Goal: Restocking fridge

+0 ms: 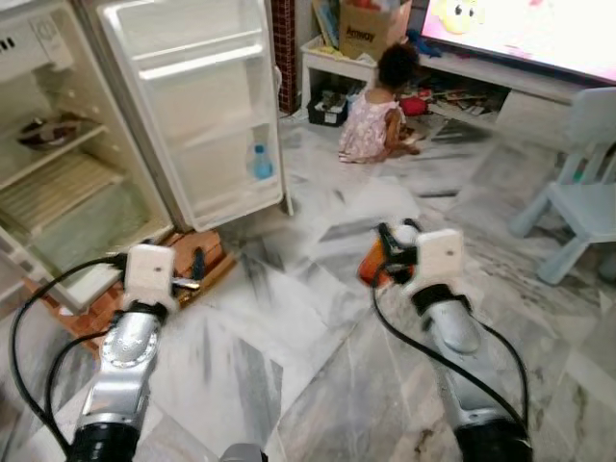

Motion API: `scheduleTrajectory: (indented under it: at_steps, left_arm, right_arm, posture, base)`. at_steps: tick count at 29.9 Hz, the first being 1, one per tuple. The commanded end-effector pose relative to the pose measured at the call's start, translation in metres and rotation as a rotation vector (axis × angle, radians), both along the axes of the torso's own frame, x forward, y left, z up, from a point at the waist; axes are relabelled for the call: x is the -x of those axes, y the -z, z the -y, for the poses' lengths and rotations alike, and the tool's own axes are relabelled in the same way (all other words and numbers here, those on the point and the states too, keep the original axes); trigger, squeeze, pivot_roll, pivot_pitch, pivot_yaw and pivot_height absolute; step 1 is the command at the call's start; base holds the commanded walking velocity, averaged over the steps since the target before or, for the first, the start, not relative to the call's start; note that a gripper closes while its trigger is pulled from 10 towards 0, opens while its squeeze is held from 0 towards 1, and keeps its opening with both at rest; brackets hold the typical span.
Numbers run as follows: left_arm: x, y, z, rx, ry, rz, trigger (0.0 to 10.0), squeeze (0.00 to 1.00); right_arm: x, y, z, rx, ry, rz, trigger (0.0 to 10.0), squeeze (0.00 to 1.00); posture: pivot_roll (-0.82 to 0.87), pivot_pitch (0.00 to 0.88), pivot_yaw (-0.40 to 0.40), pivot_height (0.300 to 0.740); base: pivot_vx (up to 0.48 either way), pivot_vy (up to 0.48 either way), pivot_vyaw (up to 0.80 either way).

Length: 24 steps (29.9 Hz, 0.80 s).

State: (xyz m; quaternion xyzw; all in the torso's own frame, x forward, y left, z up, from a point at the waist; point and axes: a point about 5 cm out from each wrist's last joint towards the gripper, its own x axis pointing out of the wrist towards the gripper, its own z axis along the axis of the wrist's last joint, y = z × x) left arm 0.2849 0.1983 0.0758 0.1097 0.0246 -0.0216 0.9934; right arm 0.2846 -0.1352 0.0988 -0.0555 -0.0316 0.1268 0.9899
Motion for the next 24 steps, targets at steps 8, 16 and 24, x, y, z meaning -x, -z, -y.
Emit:
scheduleTrajectory:
  at_steps: [8,16,24]
  left_arm:
    - [0.004,0.007,0.001,0.003,-0.016,-0.003,10.0,0.0]
    - [0.007,0.008,-0.004,0.028,-0.022,-0.007,10.0,0.0]
    - [0.006,0.006,-0.001,0.022,-0.002,-0.001,10.0,0.0]
  right_arm:
    - [0.001,-0.004,0.006,-0.036,0.062,0.028,10.0,0.0]
    - [0.006,0.0,0.004,-0.048,0.062,0.031,10.0,0.0]
    - [0.008,0.005,0.01,-0.034,0.082,0.013,10.0,0.0]
  posture:
    - [-0.02,0.0,-0.011,0.74]
    - [-0.02,0.0,-0.008,0.74]
    - [-0.02,0.0,0.014,0.74]
  base:
    - [0.0,0.0,0.77]
    - [0.0,-0.115,0.28]
    - [0.0,-0.427,0.0]
